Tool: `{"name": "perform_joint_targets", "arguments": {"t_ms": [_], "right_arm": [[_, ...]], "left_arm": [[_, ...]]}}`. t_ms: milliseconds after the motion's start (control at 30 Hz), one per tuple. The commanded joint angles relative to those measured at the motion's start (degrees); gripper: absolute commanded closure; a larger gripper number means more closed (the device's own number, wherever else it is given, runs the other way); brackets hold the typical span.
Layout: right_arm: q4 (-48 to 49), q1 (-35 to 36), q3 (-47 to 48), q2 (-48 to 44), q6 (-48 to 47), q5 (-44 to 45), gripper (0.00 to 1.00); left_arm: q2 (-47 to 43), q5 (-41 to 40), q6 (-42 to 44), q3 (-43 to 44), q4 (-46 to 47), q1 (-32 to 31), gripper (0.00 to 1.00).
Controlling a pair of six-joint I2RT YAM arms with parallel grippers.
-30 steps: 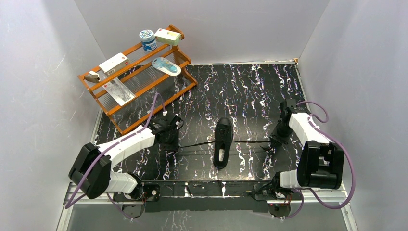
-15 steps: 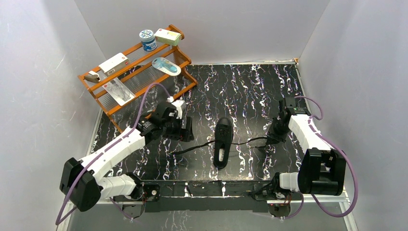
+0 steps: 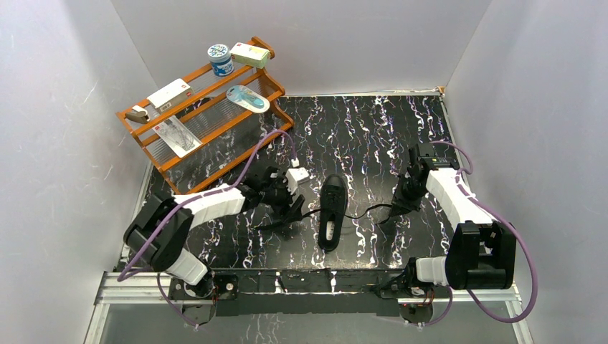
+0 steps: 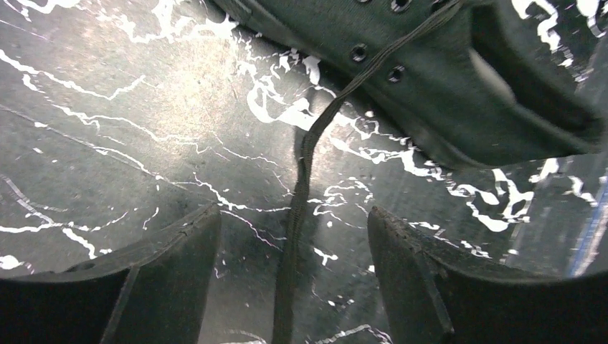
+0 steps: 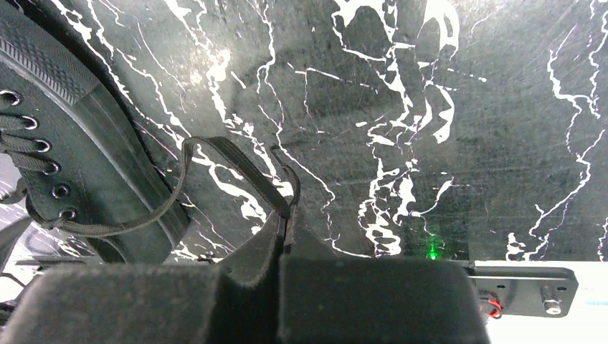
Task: Tie the shoes
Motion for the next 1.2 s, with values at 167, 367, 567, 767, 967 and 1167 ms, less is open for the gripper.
{"name": "perform_joint_targets", "arguments": {"t_ms": [167, 367, 567, 767, 967, 1167], "right_arm": [[-4.0, 0.8, 2.9, -2.5, 0.4, -2.4, 1.00], [-4.2, 0.9, 3.4, -2.4, 0.8, -3.4, 1.00], [-4.7, 0.8, 3.9, -2.5, 0.8, -3.6, 1.00], [-5.4, 0.9, 4.5, -3.6, 2.2, -4.6, 1.00], [-1.0, 0.8, 14.8, 0.2, 3.6, -13.1, 1.00], [29.9, 4.0, 14.1, 6.4, 26.1, -37.3, 1.00]], "left_arm": [[8.5, 5.8, -2.9, -3.1, 23.0, -0.6, 0.44], [14.1, 7.9, -0.7, -0.1, 20.9, -3.5, 0.52], [14.6, 9.1, -0.2, 0.8, 20.3, -4.1, 0.56], [10.2, 4.9, -3.7, -1.0, 23.2, -4.4, 0.91], [0.9, -1.0, -11.2, -7.1, 31.2, -5.2, 0.94], [-0.3, -3.7, -10.8, -10.2, 38.2, -7.7, 0.95]]}}
